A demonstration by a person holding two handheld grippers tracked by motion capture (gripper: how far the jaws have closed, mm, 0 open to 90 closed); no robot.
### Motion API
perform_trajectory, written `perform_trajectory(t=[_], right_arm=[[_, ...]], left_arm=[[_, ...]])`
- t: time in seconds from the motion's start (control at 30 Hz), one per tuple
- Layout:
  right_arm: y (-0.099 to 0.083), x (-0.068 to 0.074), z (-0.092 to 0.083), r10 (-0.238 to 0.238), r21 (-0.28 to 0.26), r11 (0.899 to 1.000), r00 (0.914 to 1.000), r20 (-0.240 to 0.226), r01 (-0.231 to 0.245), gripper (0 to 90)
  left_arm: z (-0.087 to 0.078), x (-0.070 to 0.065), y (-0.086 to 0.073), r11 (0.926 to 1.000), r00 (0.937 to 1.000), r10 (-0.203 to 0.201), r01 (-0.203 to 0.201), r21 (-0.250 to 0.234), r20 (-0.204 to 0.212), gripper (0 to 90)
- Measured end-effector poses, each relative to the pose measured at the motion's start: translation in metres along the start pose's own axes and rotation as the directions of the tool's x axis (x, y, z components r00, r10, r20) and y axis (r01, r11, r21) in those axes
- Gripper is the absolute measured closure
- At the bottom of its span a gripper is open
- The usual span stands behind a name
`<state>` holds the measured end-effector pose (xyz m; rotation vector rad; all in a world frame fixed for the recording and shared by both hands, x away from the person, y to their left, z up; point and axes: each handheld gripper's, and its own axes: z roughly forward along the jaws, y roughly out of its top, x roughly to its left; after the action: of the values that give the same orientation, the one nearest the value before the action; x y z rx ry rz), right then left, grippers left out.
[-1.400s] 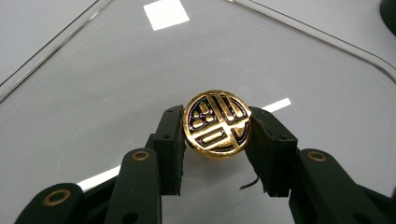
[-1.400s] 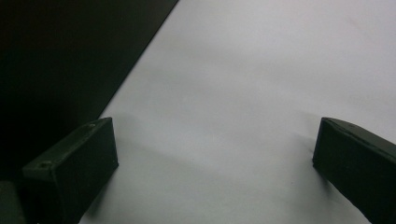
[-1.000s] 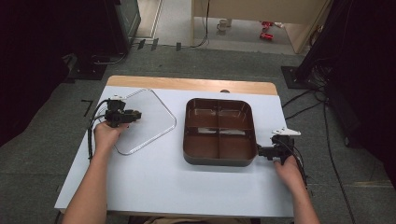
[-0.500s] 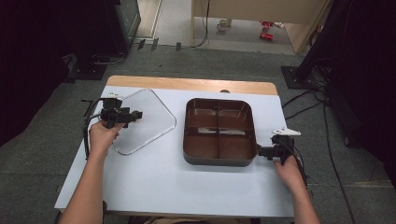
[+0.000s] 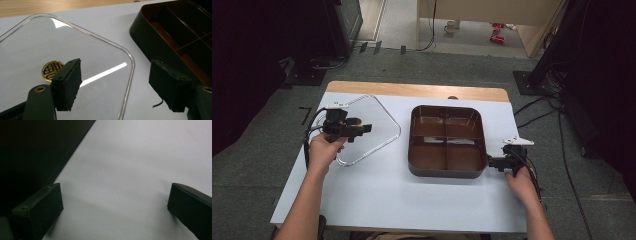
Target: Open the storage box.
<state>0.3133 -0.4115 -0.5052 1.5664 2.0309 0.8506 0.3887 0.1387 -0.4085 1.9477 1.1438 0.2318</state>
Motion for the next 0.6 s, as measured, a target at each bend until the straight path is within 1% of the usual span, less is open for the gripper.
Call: perform_trajectory(t=[0.1, 0.13, 0.17, 0.33, 0.37, 0.5, 0.6], right_arm=[[0.0, 0.0, 0.0, 0.0, 0.0, 1.0, 1.0, 0.0, 0.0, 0.0], [0.0, 0.0, 0.0, -0.001, 0.0, 1.0, 1.0, 0.0, 0.001, 0.0], [0.0, 0.0, 0.0, 0.0, 0.0, 1.0, 1.0, 0.0, 0.0, 0.0], [0.0, 0.0, 0.0, 0.0, 0.0, 1.0, 1.0, 0.0, 0.0, 0.0], [0.0, 0.0, 0.0, 0.0, 0.0, 1.0, 1.0, 0.0, 0.0, 0.0], [0.0, 0.0, 0.0, 0.0, 0.0, 1.0, 1.0, 0.0, 0.0, 0.0], [0.0, 0.0, 0.0, 0.0, 0.0, 1.0, 1.0, 0.0, 0.0, 0.0]], left_arm=[[-0.002, -0.01, -0.002, 0.9993, 0.9993, 0.038, -0.038, -0.008, 0.004, 25.8], [-0.002, -0.01, -0.002, 0.9993, 0.9993, 0.038, -0.038, -0.008, 0.004, 25.6], [-0.003, -0.016, -0.005, 0.9986, 0.9985, 0.053, -0.053, -0.008, 0.01, 25.1], [-0.005, -0.03, -0.014, 0.9969, 0.9956, 0.079, -0.079, -0.007, 0.049, 24.7], [-0.005, -0.033, -0.017, 0.9964, 0.9951, 0.084, -0.084, -0.008, 0.052, 24.4], [-0.006, -0.044, -0.027, 0.992, 0.9903, 0.126, -0.126, -0.005, 0.057, 23.9], [-0.007, -0.051, -0.033, 0.9889, 0.987, 0.148, -0.148, -0.006, 0.062, 23.9]])
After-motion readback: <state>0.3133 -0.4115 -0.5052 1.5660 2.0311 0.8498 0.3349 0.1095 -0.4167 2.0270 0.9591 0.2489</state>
